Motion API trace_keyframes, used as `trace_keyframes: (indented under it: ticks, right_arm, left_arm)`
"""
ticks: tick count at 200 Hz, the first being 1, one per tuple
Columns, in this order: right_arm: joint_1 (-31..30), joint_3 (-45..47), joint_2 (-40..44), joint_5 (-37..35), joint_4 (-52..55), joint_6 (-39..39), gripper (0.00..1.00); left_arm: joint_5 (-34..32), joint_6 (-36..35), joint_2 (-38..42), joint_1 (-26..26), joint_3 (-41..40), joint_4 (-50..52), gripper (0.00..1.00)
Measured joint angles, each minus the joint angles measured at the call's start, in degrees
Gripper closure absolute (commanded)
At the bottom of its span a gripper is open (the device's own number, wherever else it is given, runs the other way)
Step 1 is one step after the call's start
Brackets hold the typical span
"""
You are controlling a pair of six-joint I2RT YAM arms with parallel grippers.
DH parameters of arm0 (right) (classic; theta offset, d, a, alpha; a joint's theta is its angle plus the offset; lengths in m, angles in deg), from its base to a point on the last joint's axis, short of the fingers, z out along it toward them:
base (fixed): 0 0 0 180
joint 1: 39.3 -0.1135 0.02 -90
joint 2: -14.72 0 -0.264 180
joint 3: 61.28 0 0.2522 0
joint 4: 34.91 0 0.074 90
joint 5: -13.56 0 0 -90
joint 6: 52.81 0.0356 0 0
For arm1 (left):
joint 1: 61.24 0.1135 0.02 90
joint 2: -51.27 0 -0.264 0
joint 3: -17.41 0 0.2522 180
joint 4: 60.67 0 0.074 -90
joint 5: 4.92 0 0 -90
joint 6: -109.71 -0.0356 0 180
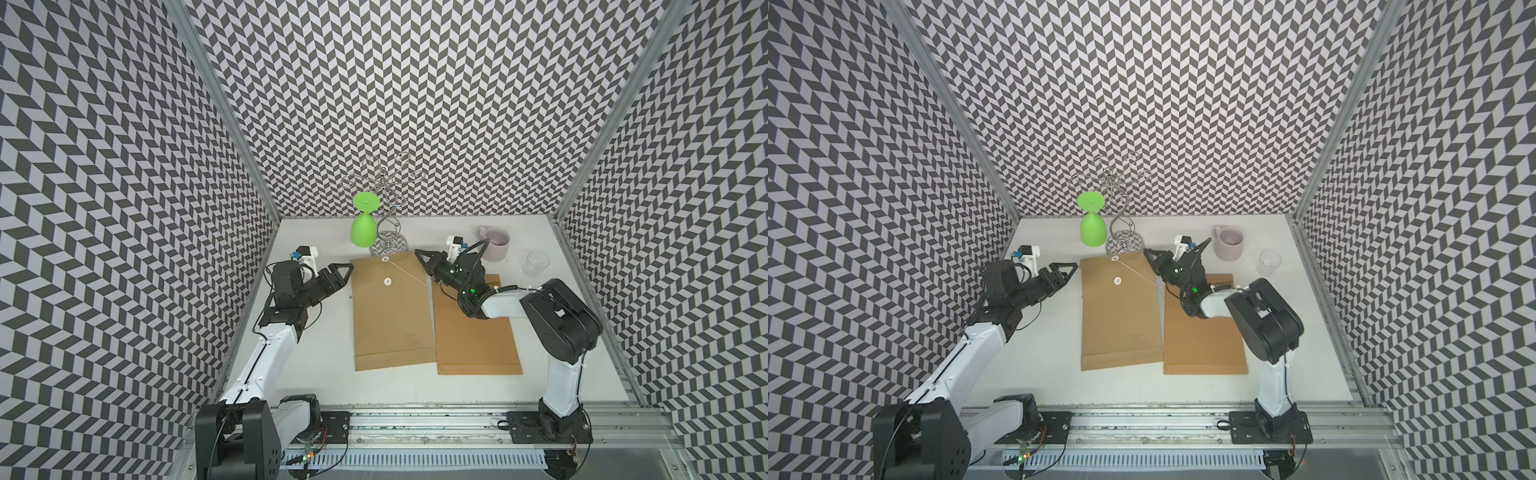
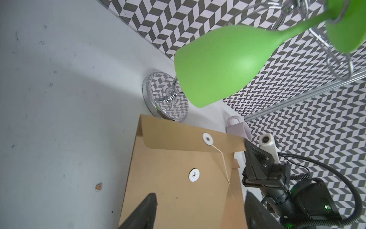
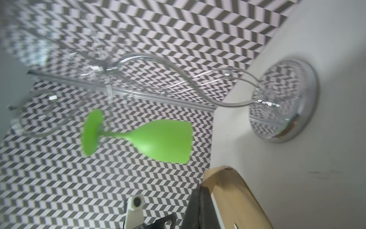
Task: Close the mouth of the file bag
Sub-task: Pick up the file bag from the center of the board.
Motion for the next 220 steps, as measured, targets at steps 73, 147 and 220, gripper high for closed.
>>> trace_keyframes:
  ticks: [73, 147, 220]
  right_arm:
    - [-0.5, 5.22, 9.55, 4.61, -0.02, -7.52, 1.0]
    - [-0.33, 5.53, 9.55, 6.73, -0.68, -7.37, 1.0]
    - [-0.35, 5.22, 10.64, 10.38, 0.07, -6.93, 1.0]
  left_arm:
    - [13.14, 15.63, 0.94, 3.72, -8.24, -24.26, 0.26]
    - [14.16, 8.33, 1.97, 3.17, -8.74, -24.57, 0.49]
    - [14.67, 3.63, -1.49, 2.08, -7.28, -26.82, 0.84]
